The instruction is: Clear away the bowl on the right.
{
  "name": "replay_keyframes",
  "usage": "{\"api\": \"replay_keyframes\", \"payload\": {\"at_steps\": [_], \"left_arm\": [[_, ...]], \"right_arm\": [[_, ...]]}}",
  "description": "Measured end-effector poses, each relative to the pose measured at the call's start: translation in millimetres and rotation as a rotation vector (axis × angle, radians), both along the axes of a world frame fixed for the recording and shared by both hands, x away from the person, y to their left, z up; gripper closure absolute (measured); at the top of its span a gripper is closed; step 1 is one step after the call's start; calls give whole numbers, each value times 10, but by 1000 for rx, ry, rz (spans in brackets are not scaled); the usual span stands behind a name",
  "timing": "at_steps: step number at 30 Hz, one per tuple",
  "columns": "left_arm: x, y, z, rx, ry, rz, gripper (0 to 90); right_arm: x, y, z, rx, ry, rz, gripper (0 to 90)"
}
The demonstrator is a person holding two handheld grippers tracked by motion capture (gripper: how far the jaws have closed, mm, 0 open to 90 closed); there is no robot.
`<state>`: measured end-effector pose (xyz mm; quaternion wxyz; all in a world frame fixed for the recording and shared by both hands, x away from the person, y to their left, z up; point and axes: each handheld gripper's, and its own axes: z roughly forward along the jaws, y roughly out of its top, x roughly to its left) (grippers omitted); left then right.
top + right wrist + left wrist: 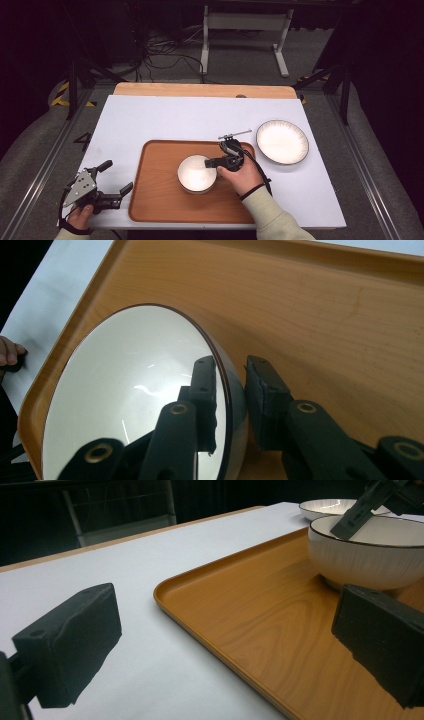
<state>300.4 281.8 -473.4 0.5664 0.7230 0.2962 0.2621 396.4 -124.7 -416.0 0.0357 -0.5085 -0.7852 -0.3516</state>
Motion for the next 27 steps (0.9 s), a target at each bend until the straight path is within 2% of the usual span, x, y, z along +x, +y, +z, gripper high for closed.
{"api": "replay_keyframes", "payload": {"at_steps": [5, 8, 11, 14, 22, 25, 26, 27], "left_arm": [[7, 0, 1, 2, 1, 2, 2], [7, 3, 2, 3, 2, -1, 2], [3, 3, 3, 3, 6, -2, 2], [2, 3, 2, 1, 5, -2, 2], [4, 5, 2, 2, 4, 0, 2], [11, -1, 1, -2, 8, 1, 2], [11, -1, 1, -2, 8, 1, 3], [12, -3, 2, 0, 9, 0, 3]], "right_arm": [[-9, 13, -6, -15, -26, 5, 696], [-17, -13, 25, -17, -65, 7, 671], [-20, -48, 63, 2, -110, 11, 635], [-45, -77, 108, 12, -196, 22, 601], [-139, -166, 219, 53, -449, 95, 511], [-176, -190, 245, 68, -525, 116, 484], [-176, -190, 245, 68, -525, 116, 484], [-194, -201, 253, 79, -564, 128, 465]]}}
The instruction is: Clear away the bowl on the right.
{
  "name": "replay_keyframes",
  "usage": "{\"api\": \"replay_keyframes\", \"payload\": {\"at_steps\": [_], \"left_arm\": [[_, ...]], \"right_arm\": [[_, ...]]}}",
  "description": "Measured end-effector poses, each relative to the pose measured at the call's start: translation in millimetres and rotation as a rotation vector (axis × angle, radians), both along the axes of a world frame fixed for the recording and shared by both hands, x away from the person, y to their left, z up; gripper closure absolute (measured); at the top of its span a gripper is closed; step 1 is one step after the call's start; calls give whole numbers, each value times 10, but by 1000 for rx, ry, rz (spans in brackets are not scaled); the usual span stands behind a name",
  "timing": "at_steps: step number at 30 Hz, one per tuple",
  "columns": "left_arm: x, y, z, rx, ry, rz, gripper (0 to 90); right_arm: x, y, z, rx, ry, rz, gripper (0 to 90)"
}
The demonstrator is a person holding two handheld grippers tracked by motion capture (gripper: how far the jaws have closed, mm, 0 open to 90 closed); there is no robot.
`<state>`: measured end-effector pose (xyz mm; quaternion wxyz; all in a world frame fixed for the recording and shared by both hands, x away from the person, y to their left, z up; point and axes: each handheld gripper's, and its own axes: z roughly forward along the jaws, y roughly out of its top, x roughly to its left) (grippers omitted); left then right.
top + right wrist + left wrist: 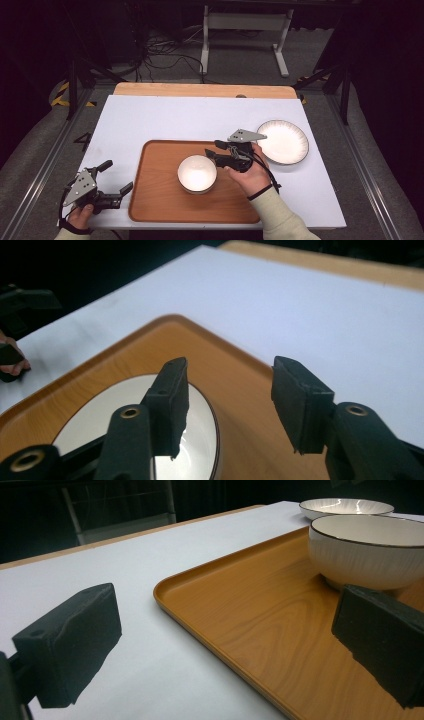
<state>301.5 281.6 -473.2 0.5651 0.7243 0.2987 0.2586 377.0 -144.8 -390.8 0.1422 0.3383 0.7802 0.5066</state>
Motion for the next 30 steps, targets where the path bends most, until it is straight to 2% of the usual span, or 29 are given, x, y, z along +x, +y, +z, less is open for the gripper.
{"api": "replay_keyframes", "payload": {"at_steps": [3, 4, 12, 19, 30], "left_arm": [[3, 3, 4, 7, 5, -3, 2], [5, 1, 3, 5, 2, -3, 2], [6, 5, 2, 2, 4, -6, 2], [4, 11, 5, 5, 1, -11, 2], [0, 11, -1, -8, -6, -9, 2]], "right_arm": [[-54, -41, 15, 40, -126, 36, 386], [-54, -41, 15, 40, -126, 36, 386], [-112, -116, 51, 102, -226, 71, 313], [-158, -206, 57, 122, -269, 86, 285], [-214, -389, 123, 138, -305, 76, 261]]}}
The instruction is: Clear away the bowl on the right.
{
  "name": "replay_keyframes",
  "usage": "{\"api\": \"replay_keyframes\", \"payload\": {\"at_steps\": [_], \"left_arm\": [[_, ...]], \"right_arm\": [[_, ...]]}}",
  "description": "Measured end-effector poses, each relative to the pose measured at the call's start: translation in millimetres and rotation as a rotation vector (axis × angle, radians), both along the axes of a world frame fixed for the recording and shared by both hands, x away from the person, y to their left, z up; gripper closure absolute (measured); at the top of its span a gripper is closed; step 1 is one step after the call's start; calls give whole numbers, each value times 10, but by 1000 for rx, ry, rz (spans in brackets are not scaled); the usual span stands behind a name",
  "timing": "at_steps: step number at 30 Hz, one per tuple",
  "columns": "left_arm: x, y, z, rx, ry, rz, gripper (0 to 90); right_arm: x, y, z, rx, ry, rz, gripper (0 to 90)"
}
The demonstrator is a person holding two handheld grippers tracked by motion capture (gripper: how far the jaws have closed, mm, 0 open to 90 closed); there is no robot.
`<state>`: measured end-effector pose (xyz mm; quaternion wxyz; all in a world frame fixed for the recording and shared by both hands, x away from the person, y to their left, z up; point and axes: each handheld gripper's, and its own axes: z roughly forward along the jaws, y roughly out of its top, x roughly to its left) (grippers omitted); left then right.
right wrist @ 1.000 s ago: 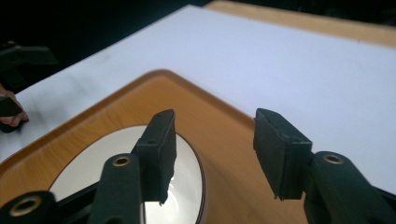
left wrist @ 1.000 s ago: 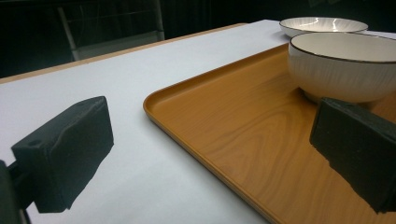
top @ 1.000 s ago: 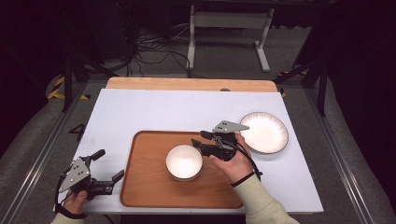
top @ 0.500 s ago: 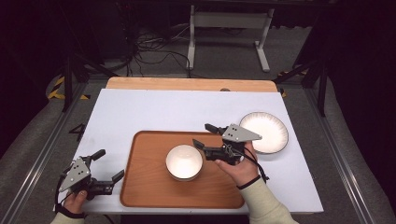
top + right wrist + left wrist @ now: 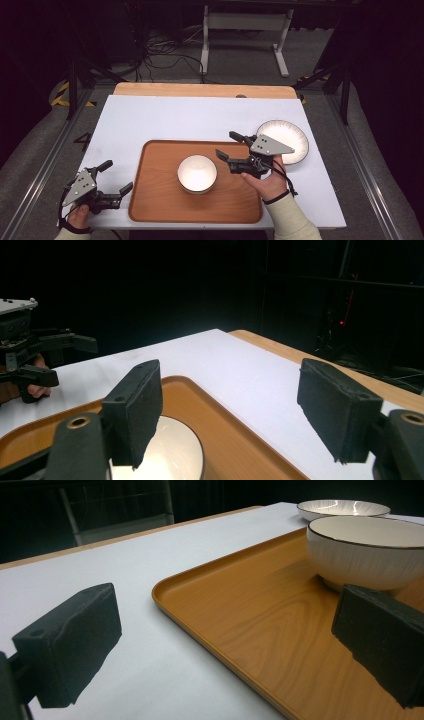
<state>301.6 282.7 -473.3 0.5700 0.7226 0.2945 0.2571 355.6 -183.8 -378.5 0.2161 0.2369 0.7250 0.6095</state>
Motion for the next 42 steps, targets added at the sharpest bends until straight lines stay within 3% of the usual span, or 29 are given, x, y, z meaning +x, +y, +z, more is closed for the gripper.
{"api": "replay_keyframes", "payload": {"at_steps": [9, 29, 42], "left_arm": [[1, 1, -1, -2, 1, 1, 2], [1, -7, -1, 0, 3, 4, 2], [4, -1, 5, 13, 7, 2, 2]], "right_arm": [[-33, -214, 33, 0, -15, -13, 248], [-130, -789, 64, 24, -32, -106, 215], [-164, -996, 22, 23, -39, -143, 201]]}}
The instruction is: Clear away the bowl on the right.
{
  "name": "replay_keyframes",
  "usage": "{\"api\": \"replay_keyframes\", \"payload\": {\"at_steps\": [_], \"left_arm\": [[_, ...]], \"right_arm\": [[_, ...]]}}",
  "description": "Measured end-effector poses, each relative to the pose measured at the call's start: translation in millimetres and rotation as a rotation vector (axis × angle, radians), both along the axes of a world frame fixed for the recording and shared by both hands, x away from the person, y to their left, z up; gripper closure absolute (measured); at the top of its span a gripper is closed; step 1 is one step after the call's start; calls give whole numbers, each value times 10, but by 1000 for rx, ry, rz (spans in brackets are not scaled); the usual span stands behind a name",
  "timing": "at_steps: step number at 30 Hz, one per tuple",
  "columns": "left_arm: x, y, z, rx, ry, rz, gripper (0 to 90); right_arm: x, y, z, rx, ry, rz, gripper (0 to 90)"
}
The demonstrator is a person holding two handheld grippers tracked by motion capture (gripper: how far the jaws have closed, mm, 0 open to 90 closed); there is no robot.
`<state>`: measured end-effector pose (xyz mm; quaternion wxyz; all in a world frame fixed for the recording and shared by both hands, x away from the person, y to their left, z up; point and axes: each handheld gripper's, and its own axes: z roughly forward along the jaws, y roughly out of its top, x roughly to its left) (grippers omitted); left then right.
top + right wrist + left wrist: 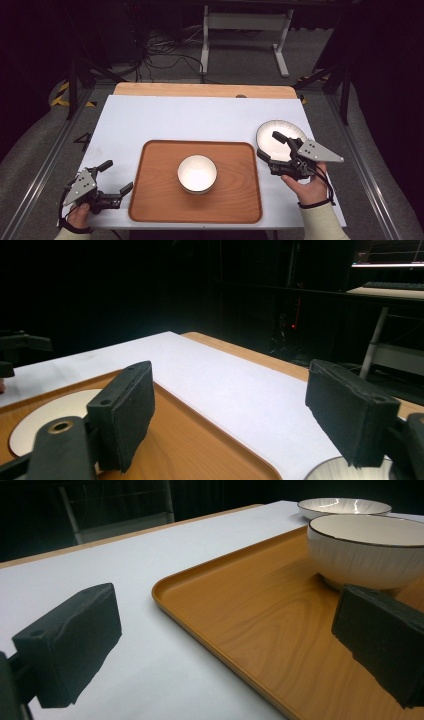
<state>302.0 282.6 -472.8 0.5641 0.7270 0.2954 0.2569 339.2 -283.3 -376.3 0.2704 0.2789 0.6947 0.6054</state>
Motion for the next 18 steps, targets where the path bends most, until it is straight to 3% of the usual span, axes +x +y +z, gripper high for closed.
{"api": "replay_keyframes", "payload": {"at_steps": [18], "left_arm": [[2, -7, -1, -1, 2, 1, 2]], "right_arm": [[-40, -254, -306, -10, 11, -45, 181]]}}
